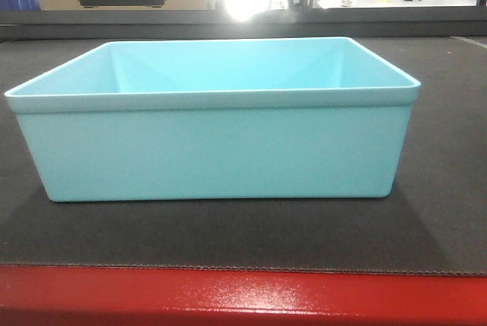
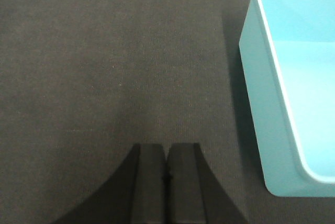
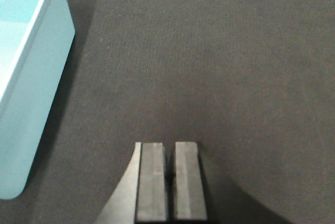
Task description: Fetch blue bin and place on conveyor start
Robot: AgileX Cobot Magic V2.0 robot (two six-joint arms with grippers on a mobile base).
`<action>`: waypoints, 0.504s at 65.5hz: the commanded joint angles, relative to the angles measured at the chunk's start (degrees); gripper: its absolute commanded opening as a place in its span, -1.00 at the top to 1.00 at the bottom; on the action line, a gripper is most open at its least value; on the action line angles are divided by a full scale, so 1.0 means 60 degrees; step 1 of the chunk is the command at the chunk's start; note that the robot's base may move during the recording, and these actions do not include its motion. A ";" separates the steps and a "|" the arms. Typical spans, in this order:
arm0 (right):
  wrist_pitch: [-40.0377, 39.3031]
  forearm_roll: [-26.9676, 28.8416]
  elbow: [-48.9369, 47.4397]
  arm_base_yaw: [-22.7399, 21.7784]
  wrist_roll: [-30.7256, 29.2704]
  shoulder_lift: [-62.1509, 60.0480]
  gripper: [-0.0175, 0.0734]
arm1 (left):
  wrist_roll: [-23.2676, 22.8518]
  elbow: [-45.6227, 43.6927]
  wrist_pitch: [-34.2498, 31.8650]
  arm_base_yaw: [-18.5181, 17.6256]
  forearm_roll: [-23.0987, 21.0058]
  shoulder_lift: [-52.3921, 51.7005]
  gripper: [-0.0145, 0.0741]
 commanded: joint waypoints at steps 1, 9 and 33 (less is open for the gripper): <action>-0.1423 -0.0146 0.1024 -0.0055 -0.0026 -0.0789 0.97 | 0.0004 0.0642 -0.0628 0.0030 -0.0021 -0.0819 0.92; -0.2545 -0.0162 0.2196 -0.0055 -0.0026 -0.1908 0.97 | 0.0004 0.1346 -0.1036 0.0030 -0.0021 -0.1986 0.92; -0.4127 -0.0186 0.2903 -0.0055 -0.0026 -0.5314 0.97 | 0.0004 0.1737 -0.1382 0.0030 0.0394 -0.4566 0.92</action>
